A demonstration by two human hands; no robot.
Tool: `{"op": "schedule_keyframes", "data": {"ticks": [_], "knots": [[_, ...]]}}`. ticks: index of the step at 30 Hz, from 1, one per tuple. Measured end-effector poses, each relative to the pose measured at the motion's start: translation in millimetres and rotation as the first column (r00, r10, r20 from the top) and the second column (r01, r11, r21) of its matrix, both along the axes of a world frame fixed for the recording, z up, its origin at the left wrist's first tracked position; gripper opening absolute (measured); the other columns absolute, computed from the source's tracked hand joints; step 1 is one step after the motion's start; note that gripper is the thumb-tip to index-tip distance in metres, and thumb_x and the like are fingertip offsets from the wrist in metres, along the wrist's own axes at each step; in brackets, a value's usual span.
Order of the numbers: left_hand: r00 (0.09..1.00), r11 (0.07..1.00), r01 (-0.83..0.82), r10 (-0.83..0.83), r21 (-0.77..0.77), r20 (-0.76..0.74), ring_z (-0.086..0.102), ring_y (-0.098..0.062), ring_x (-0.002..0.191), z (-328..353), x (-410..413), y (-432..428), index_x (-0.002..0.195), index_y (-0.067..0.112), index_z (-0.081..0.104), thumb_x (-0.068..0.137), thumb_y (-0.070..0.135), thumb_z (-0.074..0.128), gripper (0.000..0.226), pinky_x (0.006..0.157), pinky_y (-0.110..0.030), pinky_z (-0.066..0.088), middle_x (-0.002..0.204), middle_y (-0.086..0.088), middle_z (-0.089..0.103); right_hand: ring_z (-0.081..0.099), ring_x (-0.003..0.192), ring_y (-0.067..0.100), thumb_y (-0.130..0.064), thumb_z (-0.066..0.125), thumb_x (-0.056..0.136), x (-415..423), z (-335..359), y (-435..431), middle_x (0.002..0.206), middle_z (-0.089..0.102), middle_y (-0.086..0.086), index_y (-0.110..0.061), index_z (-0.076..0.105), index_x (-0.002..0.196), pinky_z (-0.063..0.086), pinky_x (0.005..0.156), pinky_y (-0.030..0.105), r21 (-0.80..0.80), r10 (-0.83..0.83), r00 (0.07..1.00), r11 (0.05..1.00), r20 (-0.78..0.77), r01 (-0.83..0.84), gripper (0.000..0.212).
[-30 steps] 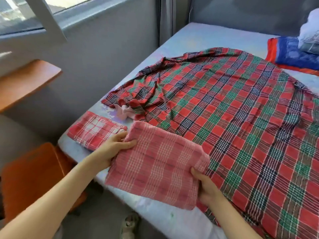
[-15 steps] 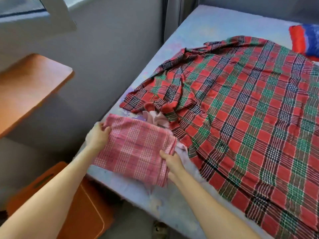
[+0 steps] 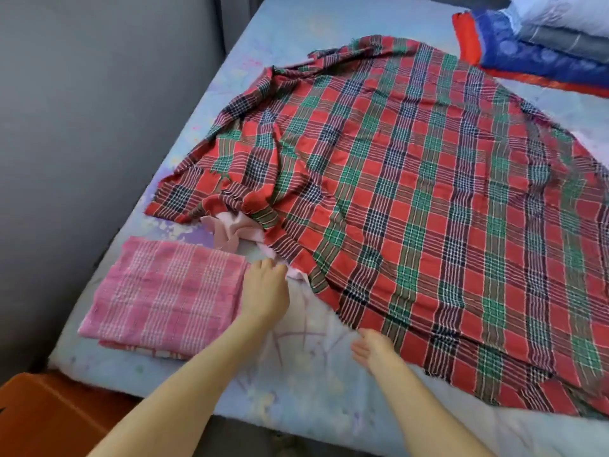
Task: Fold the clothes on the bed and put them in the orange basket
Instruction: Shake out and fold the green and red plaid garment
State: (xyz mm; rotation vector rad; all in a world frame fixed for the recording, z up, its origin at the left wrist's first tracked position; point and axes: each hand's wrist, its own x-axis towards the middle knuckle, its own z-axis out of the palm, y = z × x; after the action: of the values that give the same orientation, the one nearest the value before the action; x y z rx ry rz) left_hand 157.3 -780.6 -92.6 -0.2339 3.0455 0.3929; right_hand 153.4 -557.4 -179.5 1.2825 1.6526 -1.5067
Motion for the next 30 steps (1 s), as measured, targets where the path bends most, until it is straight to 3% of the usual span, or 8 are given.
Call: {"op": "schedule_keyframes", "data": {"ticks": [5,7,12,15,18,22,26,30], "knots": [[0.964,0.964,0.266,-0.266,0.018,0.001,0.056,-0.029,0.057,-28.1,-25.9,81.1,0.062,0.013,0.065,0.053,0.006,0.063,0.012,0.050,-0.032,0.048,0.061,-0.005,0.057,0.043,0.060,0.022,-0.009,0.047,0.097,12.6,-6.0,116.7,0.058,0.047,0.015,0.005,0.040,0.134,0.053,0.062,0.027,0.001,-0.394,0.919,0.919,0.021,0.394,0.041],[0.944,0.943,0.329,-0.330,0.042,0.024,0.057,-0.030,0.060,-35.5,-33.8,118.7,0.065,0.013,0.068,0.056,0.005,0.062,0.013,0.052,-0.036,0.050,0.063,-0.005,0.060,0.043,0.060,0.019,-0.012,0.045,0.098,14.0,-5.8,167.0,0.067,0.044,0.013,0.004,0.035,0.138,0.050,0.045,0.022,0.005,-0.520,0.854,0.854,-0.014,0.520,0.044],[0.893,0.902,0.421,-0.430,0.093,0.134,0.057,-0.035,0.063,-35.0,-55.4,215.5,0.071,0.006,0.069,0.062,-0.001,0.064,0.012,0.055,-0.041,0.052,0.067,-0.012,0.062,0.056,0.040,0.017,-0.017,0.045,0.098,13.3,0.5,288.4,0.074,0.042,0.010,-0.001,0.046,0.123,0.044,0.029,0.021,-0.087,-0.710,0.696,0.704,-0.110,0.705,0.030],[0.874,0.880,0.459,-0.472,0.126,0.115,0.058,-0.037,0.089,-35.9,-66.9,292.4,0.096,0.007,0.070,0.077,0.004,0.059,0.022,0.077,-0.042,0.049,0.092,-0.014,0.066,0.050,0.044,0.023,-0.015,0.046,0.098,15.0,4.4,364.6,0.067,0.040,0.010,-0.004,0.047,0.077,0.041,0.028,0.019,-0.116,-0.764,0.632,0.644,-0.127,0.756,0.024],[0.861,0.871,0.470,-0.488,0.143,0.145,0.054,-0.035,0.102,-35.0,-71.8,364.0,0.109,0.009,0.065,0.086,0.009,0.051,0.027,0.086,-0.039,0.045,0.106,-0.012,0.063,0.039,0.035,0.012,-0.009,0.049,0.097,16.3,0.0,429.3,0.047,0.039,0.007,-0.013,0.037,0.064,0.033,0.029,0.013,-0.109,-0.762,0.608,0.639,-0.221,0.761,0.035],[0.833,0.843,0.491,-0.528,0.221,0.164,0.055,-0.037,0.102,-45.3,-77.0,475.1,0.110,0.007,0.065,0.085,0.009,0.052,0.028,0.086,-0.039,0.045,0.105,-0.015,0.063,0.046,0.058,0.019,-0.013,0.050,0.096,22.8,2.5,525.4,0.067,0.046,0.012,-0.009,0.047,0.076,0.044,0.031,0.019,-0.121,-0.835,0.526,0.546,-0.162,0.829,0.021],[0.800,0.823,0.510,-0.561,0.251,0.214,0.052,-0.032,0.108,-59.5,-84.3,569.7,0.116,0.013,0.063,0.088,0.014,0.050,0.031,0.091,-0.035,0.041,0.112,-0.010,0.062,0.063,0.047,0.025,-0.036,0.047,0.096,30.7,-20.1,600.5,0.050,0.062,0.014,-0.001,0.053,0.087,0.050,0.035,0.026,-0.260,-0.841,0.539,0.512,0.044,0.819,0.037],[0.744,0.780,0.565,-0.622,0.269,0.244,0.050,-0.028,0.110,-71.1,-84.8,637.2,0.118,0.014,0.061,0.089,0.018,0.050,0.031,0.093,-0.033,0.040,0.115,-0.006,0.061,0.066,0.063,0.019,-0.026,0.051,0.096,19.3,-37.6,637.1,0.053,0.066,0.010,-0.007,0.058,0.093,0.052,0.040,0.025,-0.312,-0.917,0.389,0.346,0.086,0.885,0.020]]}}
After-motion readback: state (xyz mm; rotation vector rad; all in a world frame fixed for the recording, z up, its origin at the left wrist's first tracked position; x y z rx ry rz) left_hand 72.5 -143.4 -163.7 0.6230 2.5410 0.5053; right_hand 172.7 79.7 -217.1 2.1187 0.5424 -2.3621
